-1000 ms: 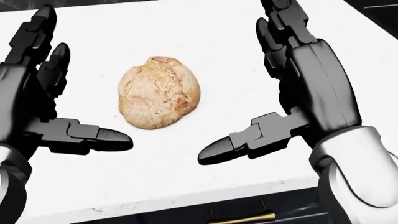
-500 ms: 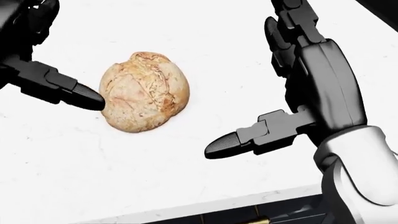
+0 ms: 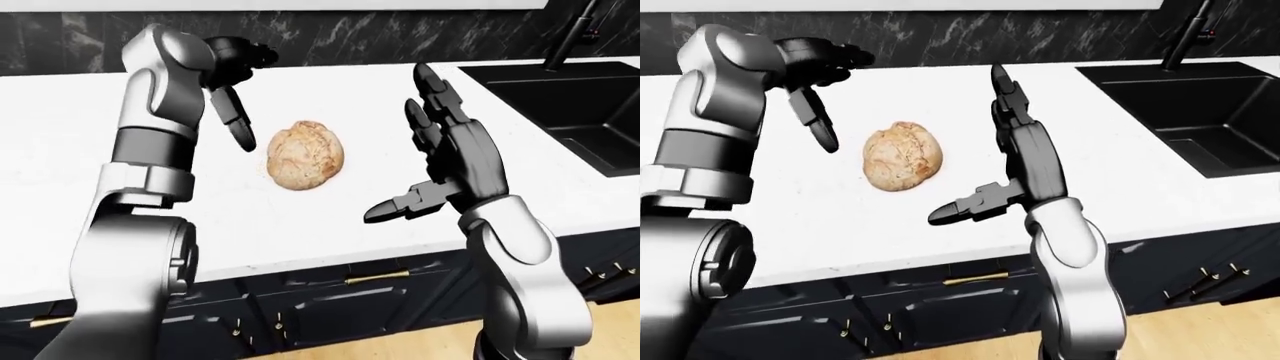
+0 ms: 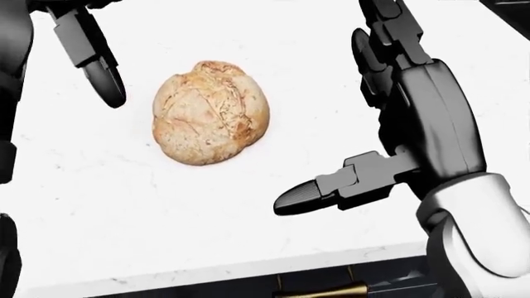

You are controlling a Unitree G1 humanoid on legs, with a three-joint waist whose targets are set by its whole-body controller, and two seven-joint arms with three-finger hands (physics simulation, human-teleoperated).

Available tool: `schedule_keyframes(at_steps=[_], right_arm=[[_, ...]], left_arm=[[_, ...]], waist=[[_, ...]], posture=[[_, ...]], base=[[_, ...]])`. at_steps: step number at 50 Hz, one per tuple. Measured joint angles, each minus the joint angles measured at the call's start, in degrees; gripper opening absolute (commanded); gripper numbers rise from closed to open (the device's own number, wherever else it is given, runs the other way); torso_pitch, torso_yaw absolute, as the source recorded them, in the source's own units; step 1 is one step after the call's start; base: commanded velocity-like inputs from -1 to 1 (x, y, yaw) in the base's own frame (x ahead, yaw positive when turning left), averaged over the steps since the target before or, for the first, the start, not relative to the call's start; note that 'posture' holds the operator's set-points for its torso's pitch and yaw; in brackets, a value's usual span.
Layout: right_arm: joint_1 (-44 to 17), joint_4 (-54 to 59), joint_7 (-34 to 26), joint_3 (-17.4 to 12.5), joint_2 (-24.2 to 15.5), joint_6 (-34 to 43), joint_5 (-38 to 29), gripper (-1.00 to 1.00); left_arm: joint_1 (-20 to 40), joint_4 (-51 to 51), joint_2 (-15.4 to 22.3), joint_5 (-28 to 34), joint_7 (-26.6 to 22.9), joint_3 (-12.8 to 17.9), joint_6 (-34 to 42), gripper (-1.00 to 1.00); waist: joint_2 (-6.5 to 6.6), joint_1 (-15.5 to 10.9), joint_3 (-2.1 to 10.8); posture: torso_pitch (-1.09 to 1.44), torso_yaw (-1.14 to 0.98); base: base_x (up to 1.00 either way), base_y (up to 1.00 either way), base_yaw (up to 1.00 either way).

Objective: Place the bread and cheese on the cutting board.

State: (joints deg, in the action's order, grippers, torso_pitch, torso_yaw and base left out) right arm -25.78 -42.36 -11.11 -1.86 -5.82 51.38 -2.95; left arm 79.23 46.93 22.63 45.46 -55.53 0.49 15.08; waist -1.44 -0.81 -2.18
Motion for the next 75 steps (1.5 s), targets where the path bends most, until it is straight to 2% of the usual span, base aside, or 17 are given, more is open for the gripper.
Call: schedule_keyframes(at_steps=[5, 13, 17, 23, 34, 49, 59, 75], right_arm=[[0.41, 0.59, 0.08, -0.47, 0.02, -0.83, 0.16, 1.00], [0.53, -0.20, 0.38, -0.70, -0.15, -0.71, 0.48, 1.00], [0.59, -0.19, 0.45, -0.61, -0.15, -0.57, 0.69, 1.00], [0.61, -0.26, 0.38, -1.20, -0.48, -0.80, 1.11, 1.00], [-0.02, -0.54, 0.63, -1.56, -0.93, -0.08, 1.81, 1.00], [-0.24, -0.31, 1.05, -0.99, -0.91, -0.03, 1.99, 1.00], [0.83, -0.22, 0.90, -1.16, -0.67, -0.84, 2.00, 1.00], [1.39, -0.25, 1.14, -1.69, -0.90, -1.34, 2.43, 1.00]], left_arm=[[5.46, 8.25, -1.59, 2.77, 2.30, -0.64, -3.67, 1.00], [10.62, 19.30, -2.91, 6.81, 5.03, -1.93, -7.86, 1.00], [11.92, 21.78, -4.36, 8.19, 7.60, -1.80, -8.13, 1.00], [10.01, 19.41, -6.81, 8.79, 6.29, -2.62, -8.04, 1.00], [7.65, 14.30, -7.57, 11.33, 0.07, -2.94, -7.82, 1.00], [3.15, 11.48, -8.51, 12.52, -1.66, -2.69, -7.60, 1.00], [4.49, 10.62, -10.53, 12.46, -1.89, -2.92, -7.08, 1.00], [2.40, 8.39, -13.85, 12.73, -2.33, -4.01, -6.49, 1.00]], waist=[[0.19, 0.06, 0.21], [-0.10, 0.20, -0.07], [-0.25, 0.14, 0.07], [-0.35, 0.23, 0.12], [-0.47, 0.21, 0.06], [-0.53, 0.12, 0.14], [-0.57, 0.07, 0.23], [-0.71, 0.08, 0.09]], posture=[[0.00, 0.00], [0.00, 0.00], [0.00, 0.00], [0.00, 0.00], [0.00, 0.00], [0.00, 0.00], [0.00, 0.00], [0.00, 0.00]], base=[[0.00, 0.00, 0.00], [0.00, 0.00, 0.00], [0.00, 0.00, 0.00], [0.00, 0.00, 0.00], [0.00, 0.00, 0.00], [0.00, 0.00, 0.00], [0.00, 0.00, 0.00], [0.00, 0.00, 0.00]])
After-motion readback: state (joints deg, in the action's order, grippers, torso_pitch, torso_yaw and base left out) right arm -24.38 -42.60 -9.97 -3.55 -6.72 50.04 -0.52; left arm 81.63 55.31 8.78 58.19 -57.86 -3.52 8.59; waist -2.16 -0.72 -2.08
